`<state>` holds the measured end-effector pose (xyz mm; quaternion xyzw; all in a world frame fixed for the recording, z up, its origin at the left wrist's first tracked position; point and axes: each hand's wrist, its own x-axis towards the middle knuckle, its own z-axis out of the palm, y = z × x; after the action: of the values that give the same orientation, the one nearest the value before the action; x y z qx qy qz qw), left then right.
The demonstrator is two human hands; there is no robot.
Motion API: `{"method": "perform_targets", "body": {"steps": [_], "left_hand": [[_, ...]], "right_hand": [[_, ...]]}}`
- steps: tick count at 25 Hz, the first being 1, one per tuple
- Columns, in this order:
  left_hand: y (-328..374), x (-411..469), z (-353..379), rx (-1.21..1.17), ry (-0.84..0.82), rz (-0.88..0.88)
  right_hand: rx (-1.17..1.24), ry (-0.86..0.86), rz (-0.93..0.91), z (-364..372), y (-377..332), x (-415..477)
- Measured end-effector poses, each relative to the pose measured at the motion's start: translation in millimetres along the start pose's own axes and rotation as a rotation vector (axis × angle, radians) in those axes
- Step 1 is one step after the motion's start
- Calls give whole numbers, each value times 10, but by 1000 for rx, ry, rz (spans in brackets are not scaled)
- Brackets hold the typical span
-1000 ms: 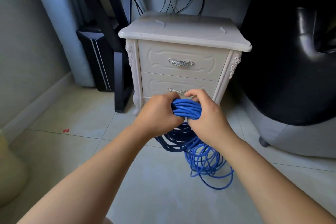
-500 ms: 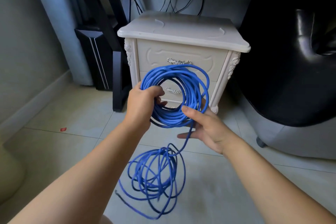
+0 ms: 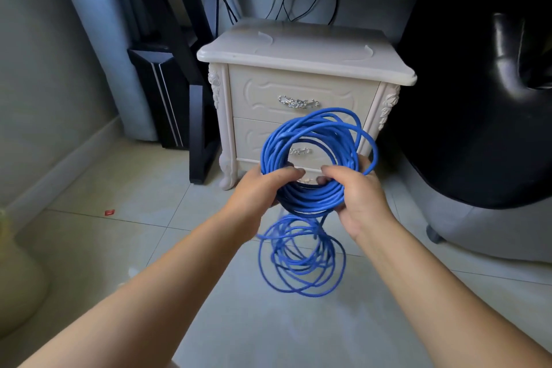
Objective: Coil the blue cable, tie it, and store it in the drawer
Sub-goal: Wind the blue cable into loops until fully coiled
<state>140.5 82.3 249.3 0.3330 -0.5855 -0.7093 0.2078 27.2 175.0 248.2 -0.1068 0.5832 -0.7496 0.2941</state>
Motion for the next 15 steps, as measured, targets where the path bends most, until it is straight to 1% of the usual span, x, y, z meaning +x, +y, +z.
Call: {"method": "perform_targets", "body": {"steps": [2,4,7,8,10,11,12,14,15], "left_hand": [[69,-10,-39,38,-77,41],[125,2,-109,130,-115,191],[153,-29,-141,522,-158,436],[139,-43,-126,634,-183,501],[106,-52,-103,783,-215,585],[104,-48,-102,823,-212,590],[115,-38,-114,826,-202,557],[163,-35,-158,746,-201,417],[174,-30,-176,702,-208,363]], "right_hand": [[-104,40,-79,-35,-22,39],[-289,76,-167,-88,-40,42],[-704,18,-339,-140,-69,-23],[-807,-13,-389,-142,-89,-50],[-944,-82,-462,-136,-121,-88],[-985,-137,-478,-137,-141,-102],[-1008,-204,-478,-144,-163,-115],[-1016,-325,-458,-163,-208,-142],[-1016,-357,-449,-173,-218,-150]]}}
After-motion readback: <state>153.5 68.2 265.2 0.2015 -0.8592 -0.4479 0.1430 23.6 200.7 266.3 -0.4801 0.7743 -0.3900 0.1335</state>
